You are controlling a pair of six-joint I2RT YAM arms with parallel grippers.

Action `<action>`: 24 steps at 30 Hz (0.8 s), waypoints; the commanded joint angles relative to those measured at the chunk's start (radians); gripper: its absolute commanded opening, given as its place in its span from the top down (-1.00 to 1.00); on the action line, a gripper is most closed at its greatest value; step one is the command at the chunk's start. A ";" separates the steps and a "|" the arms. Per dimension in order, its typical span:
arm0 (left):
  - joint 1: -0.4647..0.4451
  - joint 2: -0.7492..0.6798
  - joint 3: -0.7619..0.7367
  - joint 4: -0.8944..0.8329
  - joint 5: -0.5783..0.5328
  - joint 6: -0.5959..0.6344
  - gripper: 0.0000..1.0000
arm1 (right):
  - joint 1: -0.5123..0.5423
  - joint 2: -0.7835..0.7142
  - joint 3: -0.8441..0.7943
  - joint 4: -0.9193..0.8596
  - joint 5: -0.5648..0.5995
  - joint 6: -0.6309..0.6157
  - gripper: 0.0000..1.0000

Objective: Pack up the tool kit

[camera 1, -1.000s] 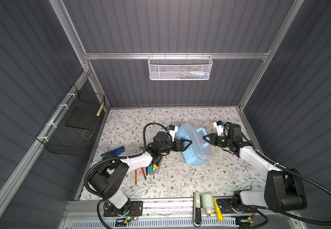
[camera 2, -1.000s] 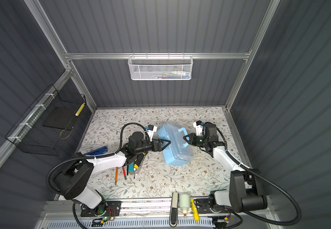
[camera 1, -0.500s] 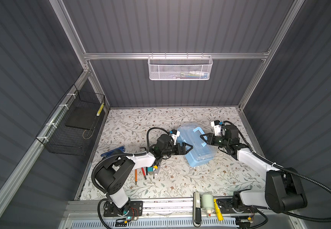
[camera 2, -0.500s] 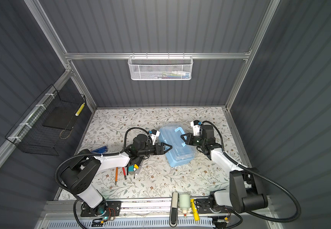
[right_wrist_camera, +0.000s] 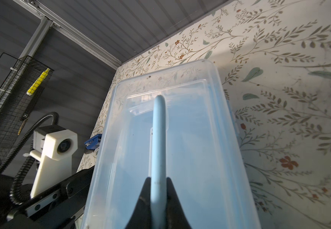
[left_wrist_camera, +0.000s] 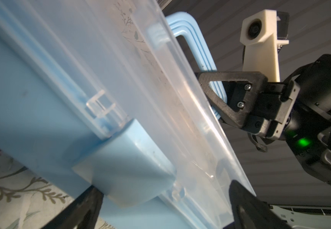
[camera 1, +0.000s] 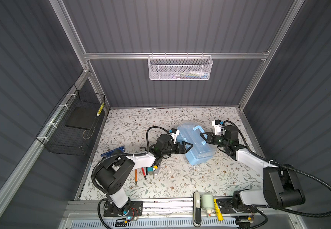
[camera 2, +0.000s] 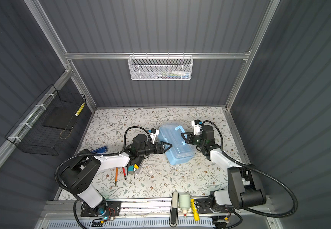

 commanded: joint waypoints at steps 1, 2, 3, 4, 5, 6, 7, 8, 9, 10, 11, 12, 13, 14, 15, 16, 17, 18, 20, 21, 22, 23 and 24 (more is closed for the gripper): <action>-0.027 -0.005 0.066 0.364 0.069 0.010 -0.98 | 0.053 0.012 -0.026 -0.092 -0.085 -0.042 1.00; -0.025 0.001 0.064 0.393 0.073 0.000 -0.98 | 0.053 0.012 -0.031 -0.087 -0.086 -0.041 1.00; -0.025 0.004 0.063 0.408 0.078 -0.005 -0.98 | 0.052 0.012 -0.036 -0.081 -0.087 -0.037 1.00; -0.025 0.005 0.064 0.419 0.081 -0.010 -0.98 | 0.049 0.014 -0.045 -0.064 -0.094 -0.029 1.00; -0.025 0.004 0.065 0.420 0.080 -0.012 -0.99 | 0.047 0.016 -0.053 -0.041 -0.107 -0.012 1.00; -0.025 0.002 0.065 0.419 0.081 -0.011 -0.98 | 0.046 0.020 -0.060 -0.028 -0.116 -0.002 1.00; -0.025 0.001 0.065 0.419 0.083 -0.010 -0.98 | 0.046 0.026 -0.063 -0.015 -0.127 0.008 1.00; -0.025 -0.002 0.064 0.417 0.082 -0.008 -0.98 | 0.046 0.035 -0.063 -0.013 -0.133 0.013 1.00; -0.025 -0.005 0.064 0.417 0.081 -0.006 -0.98 | 0.046 0.041 -0.063 -0.013 -0.136 0.016 1.00; -0.025 -0.008 0.064 0.415 0.080 -0.003 -0.98 | 0.046 0.045 -0.066 -0.010 -0.136 0.016 1.00; -0.025 -0.011 0.063 0.411 0.076 -0.001 -0.99 | 0.046 0.047 -0.070 -0.005 -0.129 0.016 1.00; -0.024 -0.015 0.061 0.411 0.076 0.001 -0.99 | 0.047 0.045 -0.074 -0.007 -0.121 0.008 1.00; -0.023 -0.018 0.064 0.409 0.075 0.004 -0.99 | 0.049 0.042 -0.072 -0.020 -0.104 -0.007 1.00; -0.022 -0.019 0.066 0.404 0.077 0.005 -0.98 | 0.058 0.035 -0.067 -0.048 -0.079 -0.032 1.00; -0.021 -0.017 0.070 0.401 0.084 0.007 -0.98 | 0.068 0.027 -0.062 -0.076 -0.052 -0.057 1.00; -0.020 -0.013 0.076 0.401 0.092 0.007 -0.98 | 0.081 0.018 -0.053 -0.104 -0.025 -0.080 1.00; -0.019 -0.008 0.080 0.403 0.097 0.005 -0.98 | 0.095 0.010 -0.045 -0.129 0.004 -0.103 1.00; -0.018 -0.003 0.083 0.410 0.101 0.001 -0.98 | 0.105 0.005 -0.042 -0.138 0.019 -0.113 1.00; -0.015 0.005 0.086 0.428 0.112 -0.009 -0.98 | 0.107 0.002 -0.047 -0.123 0.020 -0.109 1.00; -0.016 0.008 0.087 0.442 0.114 -0.015 -0.98 | 0.107 0.003 -0.053 -0.115 0.022 -0.106 1.00; -0.013 0.008 0.087 0.455 0.117 -0.021 -0.98 | 0.107 0.007 -0.054 -0.111 0.023 -0.104 1.00; -0.010 0.009 0.086 0.471 0.123 -0.027 -0.99 | 0.106 0.012 -0.056 -0.106 0.020 -0.102 1.00; -0.007 0.012 0.085 0.497 0.137 -0.033 -0.98 | 0.107 0.021 -0.059 -0.099 0.017 -0.096 1.00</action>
